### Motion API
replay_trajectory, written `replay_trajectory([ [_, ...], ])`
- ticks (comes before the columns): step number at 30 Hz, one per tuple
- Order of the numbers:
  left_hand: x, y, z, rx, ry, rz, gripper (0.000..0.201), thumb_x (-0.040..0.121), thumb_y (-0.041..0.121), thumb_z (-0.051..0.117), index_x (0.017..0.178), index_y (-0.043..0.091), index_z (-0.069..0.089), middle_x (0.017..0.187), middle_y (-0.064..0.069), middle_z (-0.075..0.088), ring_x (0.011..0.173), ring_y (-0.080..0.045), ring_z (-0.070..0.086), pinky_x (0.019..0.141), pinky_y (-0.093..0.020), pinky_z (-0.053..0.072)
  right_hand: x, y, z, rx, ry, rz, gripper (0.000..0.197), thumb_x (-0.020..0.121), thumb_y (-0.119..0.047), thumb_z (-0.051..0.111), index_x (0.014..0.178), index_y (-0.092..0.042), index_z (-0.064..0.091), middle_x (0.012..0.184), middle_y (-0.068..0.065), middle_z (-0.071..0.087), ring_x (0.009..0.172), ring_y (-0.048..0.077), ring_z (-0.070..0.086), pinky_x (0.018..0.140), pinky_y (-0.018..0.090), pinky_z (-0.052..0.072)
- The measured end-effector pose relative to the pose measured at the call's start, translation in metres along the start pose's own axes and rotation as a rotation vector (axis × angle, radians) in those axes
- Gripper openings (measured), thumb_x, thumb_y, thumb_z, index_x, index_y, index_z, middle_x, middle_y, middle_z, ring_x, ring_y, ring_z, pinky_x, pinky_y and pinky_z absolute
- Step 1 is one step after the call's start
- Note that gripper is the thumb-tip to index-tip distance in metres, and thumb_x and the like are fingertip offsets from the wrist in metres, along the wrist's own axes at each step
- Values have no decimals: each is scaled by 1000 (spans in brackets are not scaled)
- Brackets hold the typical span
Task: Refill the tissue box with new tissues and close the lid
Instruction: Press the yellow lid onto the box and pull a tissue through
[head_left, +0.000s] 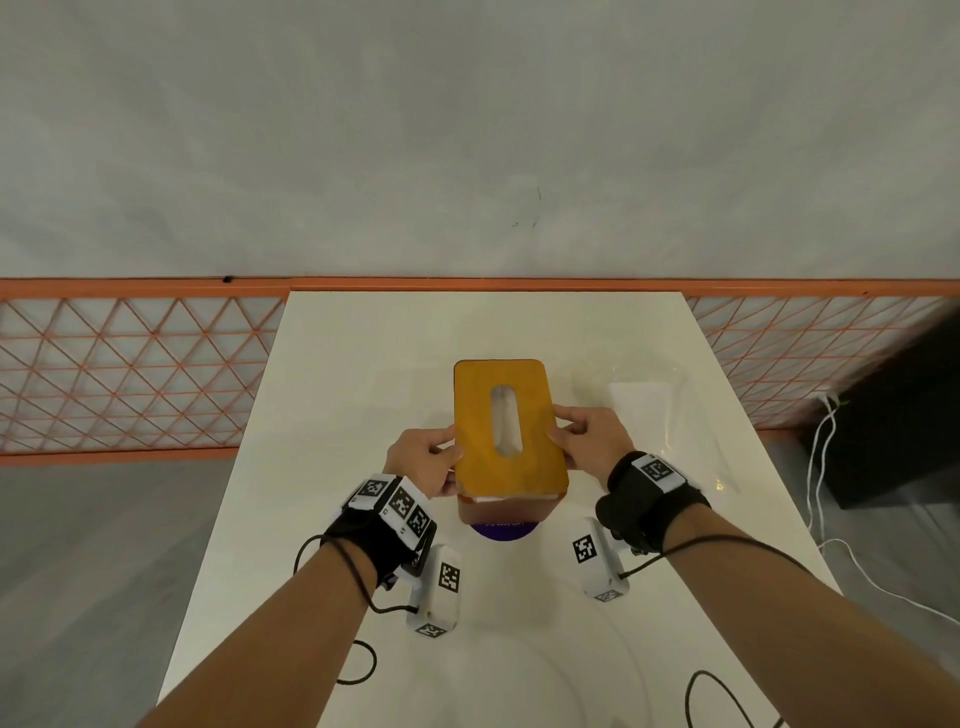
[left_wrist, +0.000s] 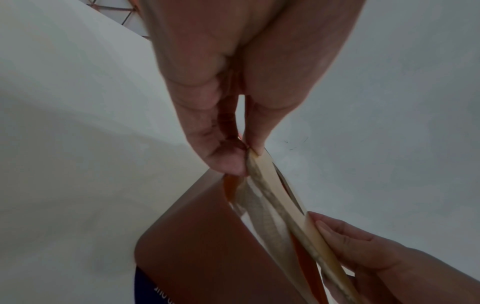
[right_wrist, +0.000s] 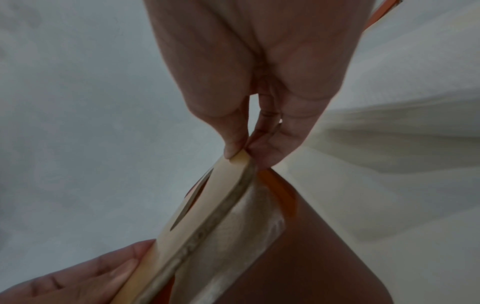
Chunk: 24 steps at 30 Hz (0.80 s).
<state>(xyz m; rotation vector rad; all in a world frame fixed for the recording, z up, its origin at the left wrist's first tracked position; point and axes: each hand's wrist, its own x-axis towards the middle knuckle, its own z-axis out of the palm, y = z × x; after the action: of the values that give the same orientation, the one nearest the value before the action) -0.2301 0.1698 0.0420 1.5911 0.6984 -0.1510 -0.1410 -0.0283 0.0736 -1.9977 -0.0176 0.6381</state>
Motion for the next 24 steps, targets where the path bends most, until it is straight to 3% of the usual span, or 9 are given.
replay_trajectory([
  [5, -1, 2, 0, -18, -7, -3, 39, 94, 6, 58, 133, 10, 57, 70, -10, 66, 39, -8, 62, 45, -21, 56, 3, 5, 2, -26, 14, 12, 47, 96, -14, 56, 142, -12, 46, 107, 13, 67, 104, 33, 64, 93, 46, 55],
  [10, 1, 0, -1, -8, -1, -10, 41, 94, 8, 59, 134, 13, 56, 67, -10, 66, 46, -12, 63, 51, -24, 60, 4, 8, 5, -160, 75, -23, 46, 94, -26, 60, 139, -19, 51, 97, 11, 67, 92, 32, 67, 85, 42, 59],
  [14, -2, -1, -1, 18, 2, -1, 43, 93, 12, 61, 136, 15, 55, 72, -11, 67, 58, -16, 64, 54, -25, 61, 4, 10, 5, -139, 92, 3, 46, 94, -26, 60, 139, -20, 51, 105, 10, 68, 92, 28, 65, 79, 38, 58],
  [17, -4, 0, -1, 14, -15, -3, 44, 93, 13, 62, 136, 16, 54, 68, -10, 63, 57, -17, 60, 52, -23, 60, 3, 8, 3, -97, 88, 35, 46, 94, -24, 61, 139, -21, 51, 102, 5, 63, 88, 24, 62, 71, 32, 56],
  [20, -6, 2, -1, 0, -40, -15, 45, 93, 13, 62, 137, 17, 52, 70, -12, 59, 60, -19, 55, 53, -23, 58, 2, 5, 1, -54, 80, 69, 46, 93, -23, 62, 138, -21, 53, 102, 5, 61, 88, 25, 62, 74, 34, 56],
  [24, -7, 1, 0, -25, -40, -17, 46, 92, 12, 63, 136, 17, 53, 65, -9, 57, 52, -16, 52, 53, -24, 58, 4, 4, -2, -62, 108, 89, 42, 88, -29, 69, 129, -21, 60, 100, 5, 64, 79, 23, 66, 58, 25, 56],
])
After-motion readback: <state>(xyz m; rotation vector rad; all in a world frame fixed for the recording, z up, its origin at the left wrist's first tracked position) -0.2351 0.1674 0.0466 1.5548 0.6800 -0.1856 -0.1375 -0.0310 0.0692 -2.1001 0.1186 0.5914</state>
